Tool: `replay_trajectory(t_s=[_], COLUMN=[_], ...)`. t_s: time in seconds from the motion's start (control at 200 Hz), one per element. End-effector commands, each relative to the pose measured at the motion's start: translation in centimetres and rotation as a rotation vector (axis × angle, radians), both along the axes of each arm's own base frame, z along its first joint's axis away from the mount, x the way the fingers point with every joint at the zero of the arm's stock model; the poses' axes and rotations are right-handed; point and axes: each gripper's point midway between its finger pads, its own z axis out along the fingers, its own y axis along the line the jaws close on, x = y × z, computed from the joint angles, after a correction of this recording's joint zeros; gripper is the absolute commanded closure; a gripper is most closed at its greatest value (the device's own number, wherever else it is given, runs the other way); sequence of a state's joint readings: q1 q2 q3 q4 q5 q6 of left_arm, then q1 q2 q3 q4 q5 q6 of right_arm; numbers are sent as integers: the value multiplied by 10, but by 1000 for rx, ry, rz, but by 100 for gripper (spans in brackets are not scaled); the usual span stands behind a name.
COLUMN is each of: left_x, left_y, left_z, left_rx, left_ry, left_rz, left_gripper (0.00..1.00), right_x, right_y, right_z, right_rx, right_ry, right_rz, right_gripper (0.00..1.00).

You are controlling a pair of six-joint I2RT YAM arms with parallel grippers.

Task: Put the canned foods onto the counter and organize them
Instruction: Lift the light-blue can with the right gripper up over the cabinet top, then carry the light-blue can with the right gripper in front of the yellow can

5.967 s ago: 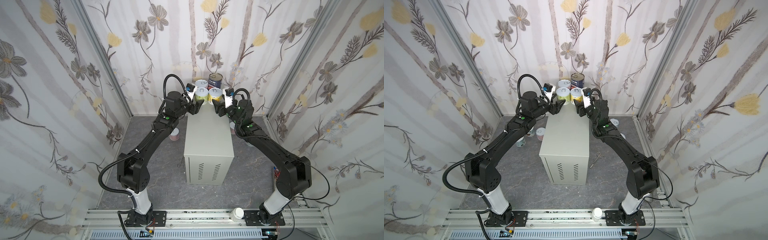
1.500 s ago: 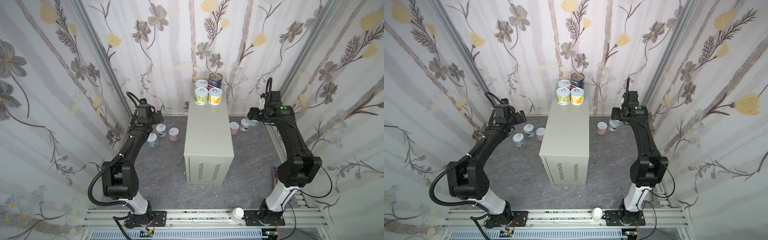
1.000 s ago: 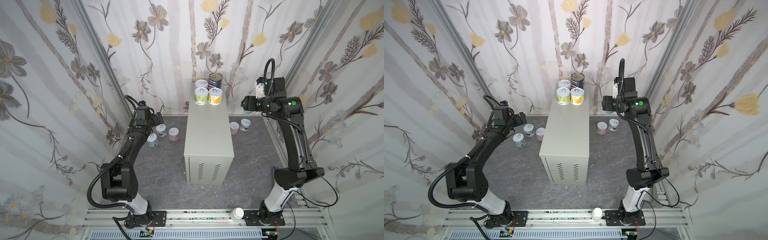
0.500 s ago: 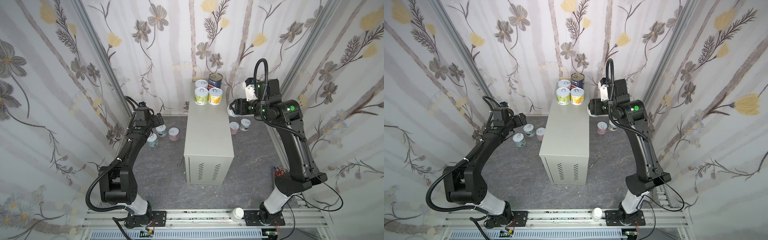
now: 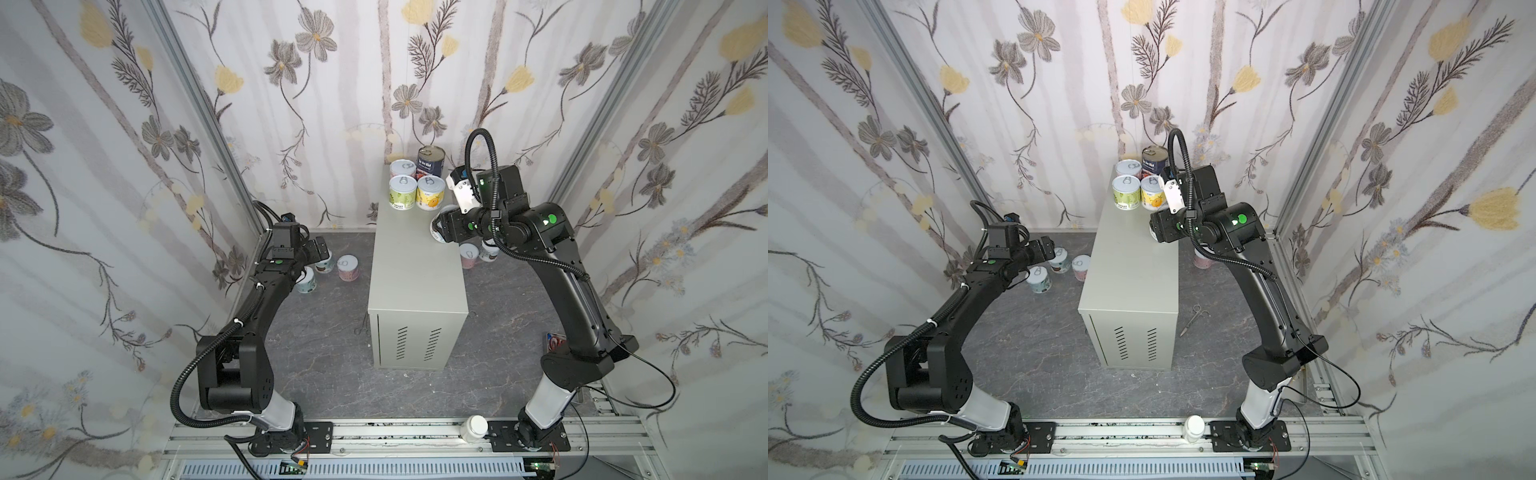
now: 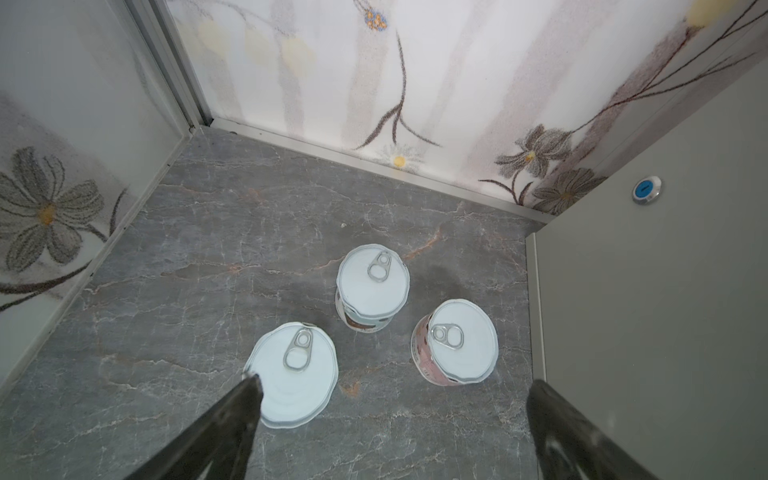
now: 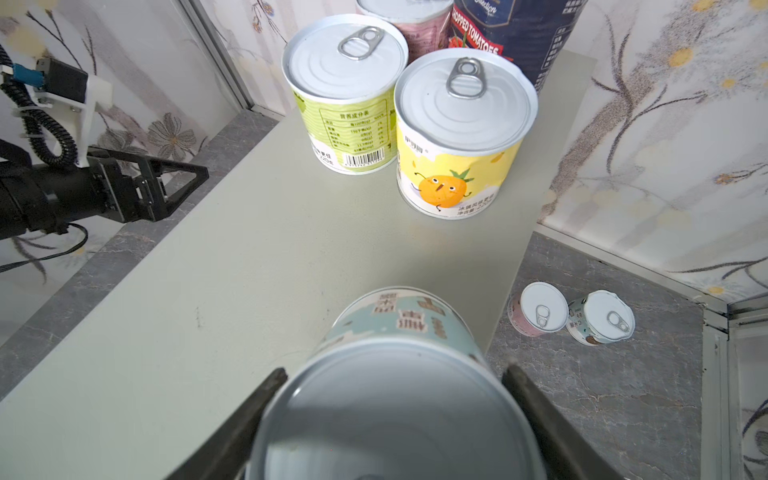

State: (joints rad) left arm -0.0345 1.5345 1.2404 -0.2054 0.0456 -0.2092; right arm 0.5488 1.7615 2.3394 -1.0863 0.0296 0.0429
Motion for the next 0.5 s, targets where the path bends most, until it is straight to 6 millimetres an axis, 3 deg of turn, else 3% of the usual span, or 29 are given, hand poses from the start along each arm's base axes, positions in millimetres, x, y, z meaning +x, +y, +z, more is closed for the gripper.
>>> replay_trajectory(t_s=[0.0,0.17,0.495], left_x=[-3,-6,-7], left_y=[0,-2,-4], left_z=[8,11,7], left_rx=[0,-11,-20], left_ry=[-22,-26,-16], left_rz=[-2,-12,-18], left_gripper=[0,0,0], right_x=[10,11,13], right_y=[0,3,11], right_z=[11,6,4], right_rx=[-23,-36,-17], right_ry=[-72,-64,-62], right_rz=[-13,1,25], right_gripper=[51,50,38])
